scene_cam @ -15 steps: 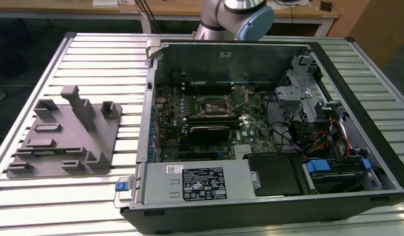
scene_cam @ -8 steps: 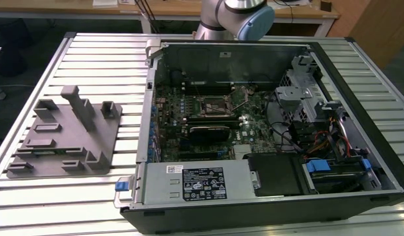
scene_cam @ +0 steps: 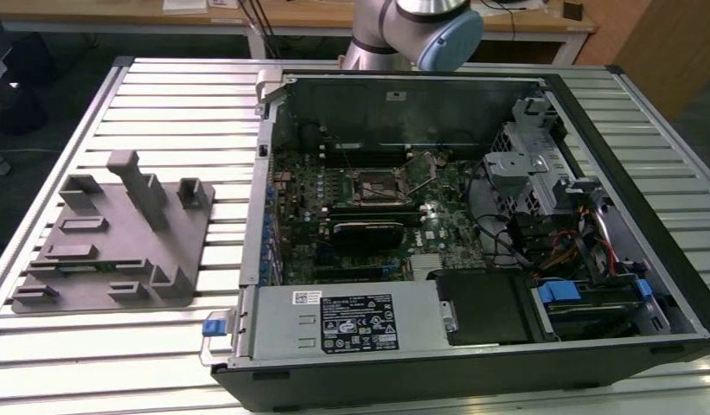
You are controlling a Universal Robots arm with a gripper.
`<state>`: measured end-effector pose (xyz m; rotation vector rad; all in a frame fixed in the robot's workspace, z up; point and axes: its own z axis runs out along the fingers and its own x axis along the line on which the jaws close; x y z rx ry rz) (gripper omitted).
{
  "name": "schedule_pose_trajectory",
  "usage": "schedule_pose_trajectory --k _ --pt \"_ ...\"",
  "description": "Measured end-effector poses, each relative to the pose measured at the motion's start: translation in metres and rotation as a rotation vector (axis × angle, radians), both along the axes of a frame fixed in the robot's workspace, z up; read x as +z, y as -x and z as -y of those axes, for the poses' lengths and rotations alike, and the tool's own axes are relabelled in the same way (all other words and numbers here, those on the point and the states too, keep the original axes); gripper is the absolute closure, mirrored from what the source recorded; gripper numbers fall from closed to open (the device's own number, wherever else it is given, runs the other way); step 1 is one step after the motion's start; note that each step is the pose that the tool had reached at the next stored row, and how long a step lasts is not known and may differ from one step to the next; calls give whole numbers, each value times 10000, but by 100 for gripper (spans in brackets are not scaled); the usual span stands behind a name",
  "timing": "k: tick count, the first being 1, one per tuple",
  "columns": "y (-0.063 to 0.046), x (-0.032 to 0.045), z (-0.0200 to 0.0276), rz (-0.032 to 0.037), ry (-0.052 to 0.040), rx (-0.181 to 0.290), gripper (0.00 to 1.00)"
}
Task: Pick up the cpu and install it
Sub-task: 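Pick up the cpu and move it towards the insertion slot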
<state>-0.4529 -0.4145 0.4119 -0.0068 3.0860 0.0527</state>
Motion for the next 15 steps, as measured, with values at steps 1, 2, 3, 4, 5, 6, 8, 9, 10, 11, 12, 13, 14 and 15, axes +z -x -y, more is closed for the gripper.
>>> schedule_pose_trajectory --k 1,2,3,4,5,6,8,9,10,11,12,13,14,15 --pt "-19 0 -1 0 0 0 45" --pt "-39 0 -2 0 0 0 45" --pt "-59 0 -3 0 0 0 45" --pt "-81 0 -3 1 0 0 45" --pt "-102 0 -4 0 0 0 45" --pt "-125 0 -5 0 0 1 45" --pt "-168 0 -6 0 0 0 45" --pt "-189 0 -7 0 0 0 45" --pt "-211 0 -7 0 0 0 45" --pt "-233 0 -7 0 0 1 45" --pt "-255 0 -7 1 0 1 45" --pt "-276 0 -8 0 0 0 45" --pt "-297 1 -9 -1 1 0 45" --pt "-319 0 -10 0 0 0 45"
